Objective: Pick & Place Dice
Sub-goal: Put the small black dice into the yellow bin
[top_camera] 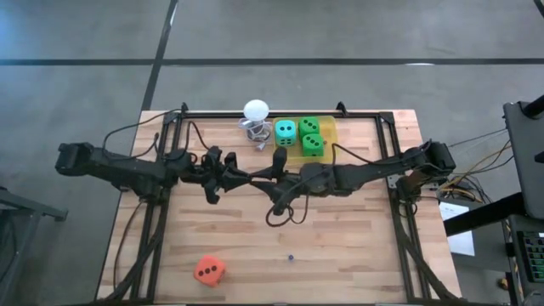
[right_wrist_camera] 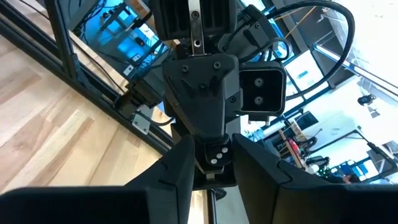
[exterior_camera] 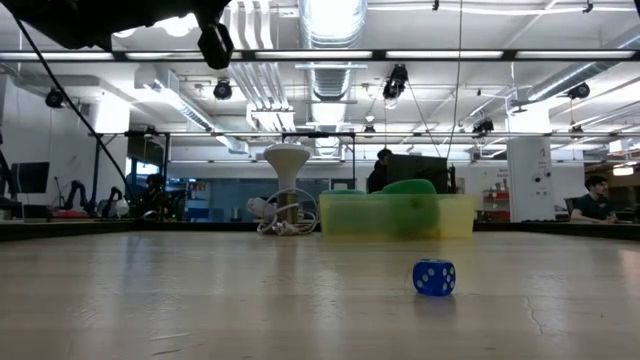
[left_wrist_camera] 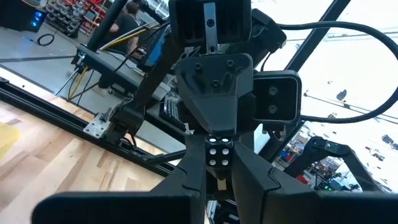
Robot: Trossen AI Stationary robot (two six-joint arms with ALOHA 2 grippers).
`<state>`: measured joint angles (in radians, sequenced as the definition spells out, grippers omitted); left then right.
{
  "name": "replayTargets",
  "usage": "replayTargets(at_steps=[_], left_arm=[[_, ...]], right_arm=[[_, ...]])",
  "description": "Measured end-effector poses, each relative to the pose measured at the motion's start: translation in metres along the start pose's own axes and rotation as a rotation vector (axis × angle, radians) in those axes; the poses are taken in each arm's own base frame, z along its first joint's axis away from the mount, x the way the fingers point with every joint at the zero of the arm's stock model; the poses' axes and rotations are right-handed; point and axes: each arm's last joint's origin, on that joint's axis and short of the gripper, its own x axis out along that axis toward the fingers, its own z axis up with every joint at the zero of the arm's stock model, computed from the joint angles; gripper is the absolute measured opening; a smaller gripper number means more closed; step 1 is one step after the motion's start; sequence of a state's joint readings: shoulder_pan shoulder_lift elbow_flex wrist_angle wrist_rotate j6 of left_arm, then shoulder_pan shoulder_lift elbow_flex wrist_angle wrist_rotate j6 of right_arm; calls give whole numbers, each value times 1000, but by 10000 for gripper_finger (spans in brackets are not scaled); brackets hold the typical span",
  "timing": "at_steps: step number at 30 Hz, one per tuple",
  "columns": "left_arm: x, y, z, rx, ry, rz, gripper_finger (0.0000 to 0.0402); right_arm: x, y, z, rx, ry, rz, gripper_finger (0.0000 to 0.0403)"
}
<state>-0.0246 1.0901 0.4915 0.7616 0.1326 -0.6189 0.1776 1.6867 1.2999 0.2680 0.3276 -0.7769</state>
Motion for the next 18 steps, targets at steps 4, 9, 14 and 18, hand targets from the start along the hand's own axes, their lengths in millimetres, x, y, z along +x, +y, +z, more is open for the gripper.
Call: replayTargets(at_steps=[4,9,14,18], left_arm=[[0,0,0,-3,2,-2,49],[0,0,0,-12,1,-3,49],[0,0,0,-14,1,-4,49],[0,-1,0,-20,2,-17,49]], right_arm=[[0,0,0,8,-12,12,91],[0,0,0,7,-13,15,85],[0,0,0,8,-15,17,89],[1,-1,-1,16,-23,24,88]])
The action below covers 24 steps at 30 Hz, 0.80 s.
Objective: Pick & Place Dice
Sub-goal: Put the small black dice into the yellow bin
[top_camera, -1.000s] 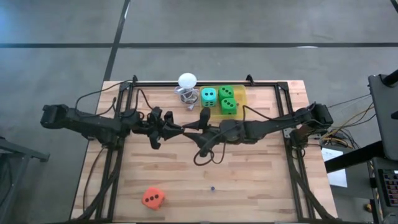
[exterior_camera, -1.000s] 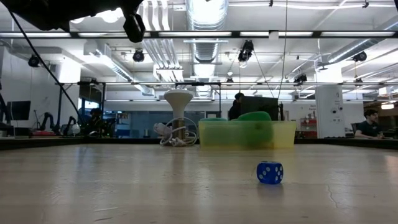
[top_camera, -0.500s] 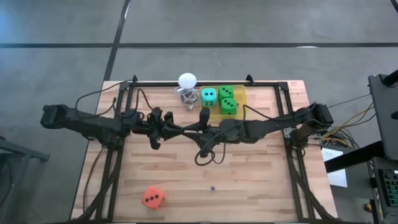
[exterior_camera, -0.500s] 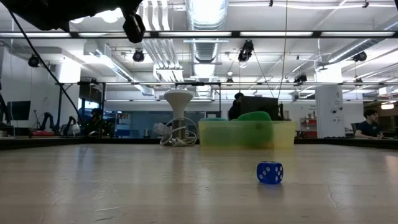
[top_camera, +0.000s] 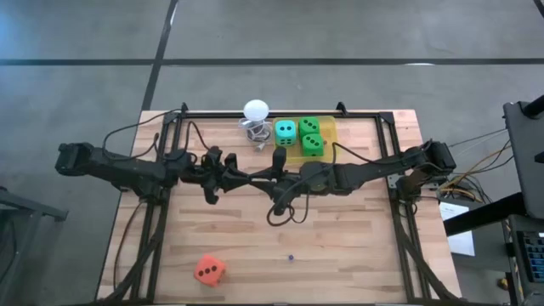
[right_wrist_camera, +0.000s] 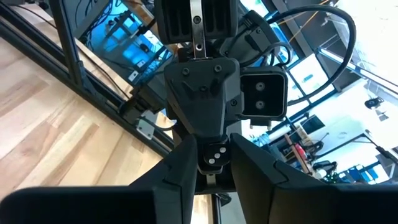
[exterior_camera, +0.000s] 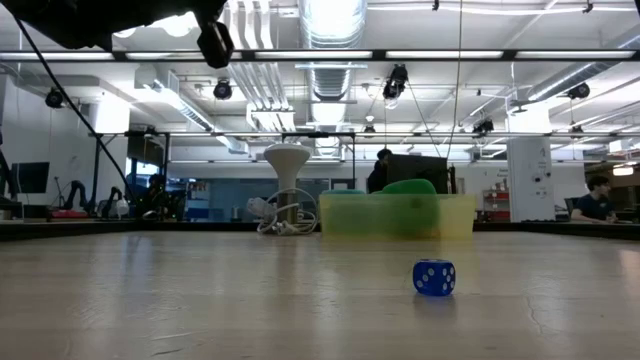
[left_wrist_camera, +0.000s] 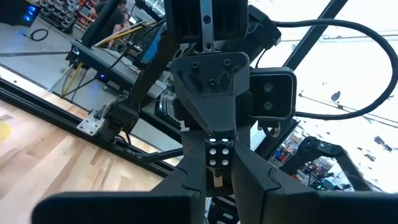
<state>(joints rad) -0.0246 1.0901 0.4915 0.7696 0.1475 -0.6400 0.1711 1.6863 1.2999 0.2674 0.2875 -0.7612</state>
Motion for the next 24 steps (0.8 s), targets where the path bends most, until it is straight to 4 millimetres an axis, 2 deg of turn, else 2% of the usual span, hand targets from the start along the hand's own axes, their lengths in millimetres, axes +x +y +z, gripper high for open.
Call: replayTargets(at_steps=[11,24], left_arm=[[3,-5,5,-15,5,-50,48],[4,-6,6,-13,20,-52,55]], right_arm=[[-1,-3,1,2,-9,-7,30],[0,-2,1,23,-15,8,30]])
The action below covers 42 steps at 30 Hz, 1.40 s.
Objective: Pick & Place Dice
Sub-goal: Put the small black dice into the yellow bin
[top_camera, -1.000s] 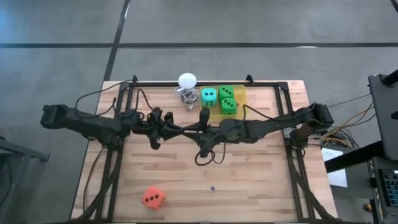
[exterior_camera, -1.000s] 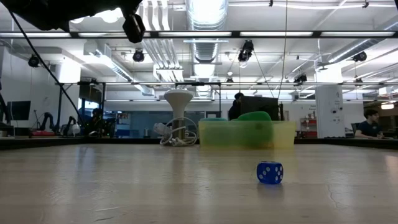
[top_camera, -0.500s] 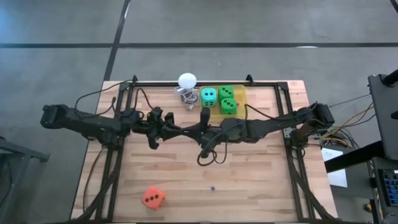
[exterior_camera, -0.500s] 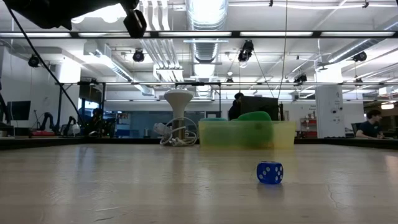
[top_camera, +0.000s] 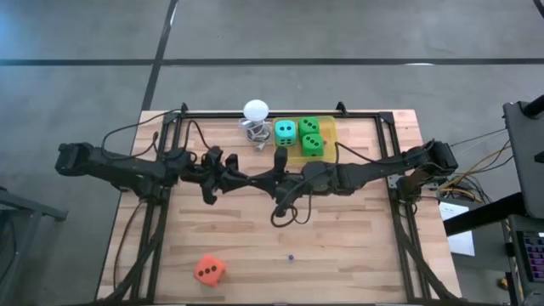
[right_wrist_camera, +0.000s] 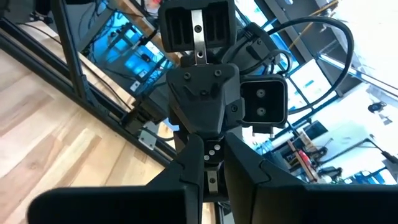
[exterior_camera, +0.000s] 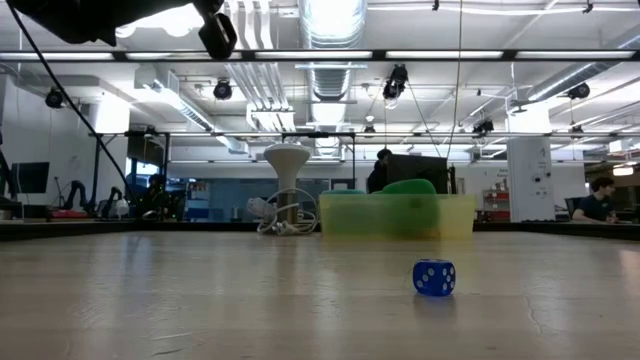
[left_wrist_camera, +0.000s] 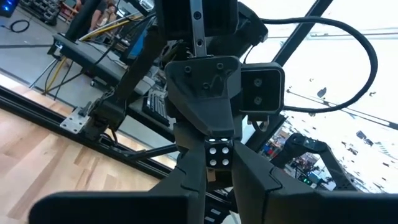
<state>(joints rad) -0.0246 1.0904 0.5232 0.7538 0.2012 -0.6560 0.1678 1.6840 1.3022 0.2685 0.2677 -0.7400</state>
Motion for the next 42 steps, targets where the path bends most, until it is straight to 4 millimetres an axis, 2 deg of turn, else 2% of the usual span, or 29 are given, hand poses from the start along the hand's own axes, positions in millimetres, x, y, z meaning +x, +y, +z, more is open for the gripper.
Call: replayTargets(at_steps=[4,9,14,16,19,23,25,33,38,42], left_arm=[[0,0,0,4,7,-4,46],[0,-1,0,8,7,-13,47],[0,-2,3,6,-25,-12,95],[0,-3,5,7,-33,-15,103],[0,-2,3,6,-21,-3,81],[0,-2,3,20,-21,-3,11],[0,-1,1,13,-5,2,5],[-4,9,-17,-24,220,70,3],[-11,16,-36,-39,458,93,3],[-16,18,-48,-38,570,133,3]], right_arm=[[0,1,0,7,-15,22,30],[0,1,0,14,-15,25,6],[1,3,-1,28,-13,36,3],[3,10,-9,19,29,75,4],[2,8,-7,36,18,71,5],[1,4,-4,60,12,62,6],[2,9,-9,58,54,86,7],[-6,7,-12,152,128,128,8],[-17,9,-19,307,238,237,8],[-30,15,-20,443,332,351,8]])
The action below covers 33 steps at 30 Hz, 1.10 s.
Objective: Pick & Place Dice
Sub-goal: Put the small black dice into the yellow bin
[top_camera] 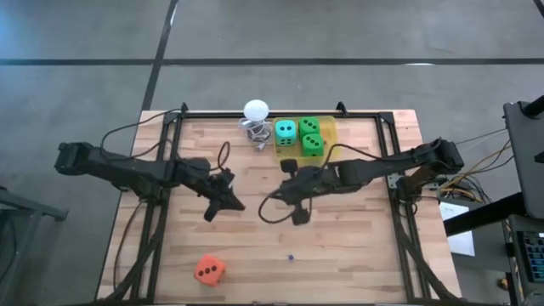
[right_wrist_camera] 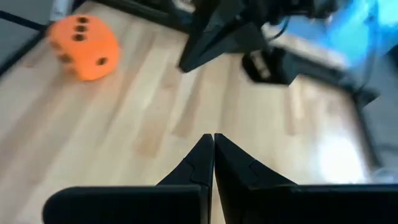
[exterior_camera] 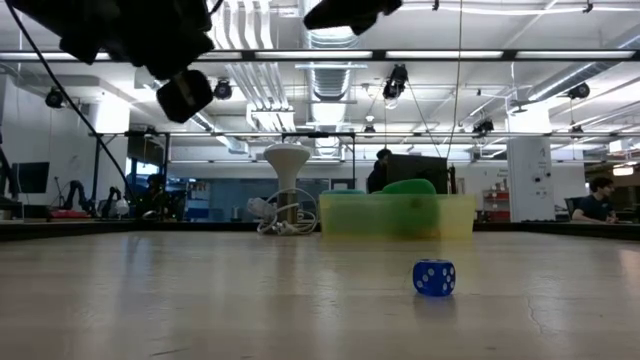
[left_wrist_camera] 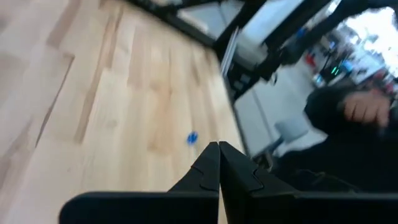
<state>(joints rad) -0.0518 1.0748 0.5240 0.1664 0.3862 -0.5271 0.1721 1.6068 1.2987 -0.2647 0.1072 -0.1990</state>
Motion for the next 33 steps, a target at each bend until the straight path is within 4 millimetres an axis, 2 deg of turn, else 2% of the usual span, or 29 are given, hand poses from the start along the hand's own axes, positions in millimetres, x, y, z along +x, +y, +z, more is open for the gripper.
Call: replayTargets(at_steps=[5,9,12,28,33], left_arm=[[2,-3,-9,18,75,6,3],[4,-9,-14,25,105,-17,3],[6,-13,-18,13,131,-34,3],[7,-19,-21,-33,152,-54,3],[10,-38,-15,4,147,-78,6]], right_arm=[[-9,21,1,74,29,60,8],[-10,29,1,92,45,65,8],[-10,30,0,86,62,9,8],[-10,30,-2,74,81,9,8],[-10,30,-2,76,82,9,8]])
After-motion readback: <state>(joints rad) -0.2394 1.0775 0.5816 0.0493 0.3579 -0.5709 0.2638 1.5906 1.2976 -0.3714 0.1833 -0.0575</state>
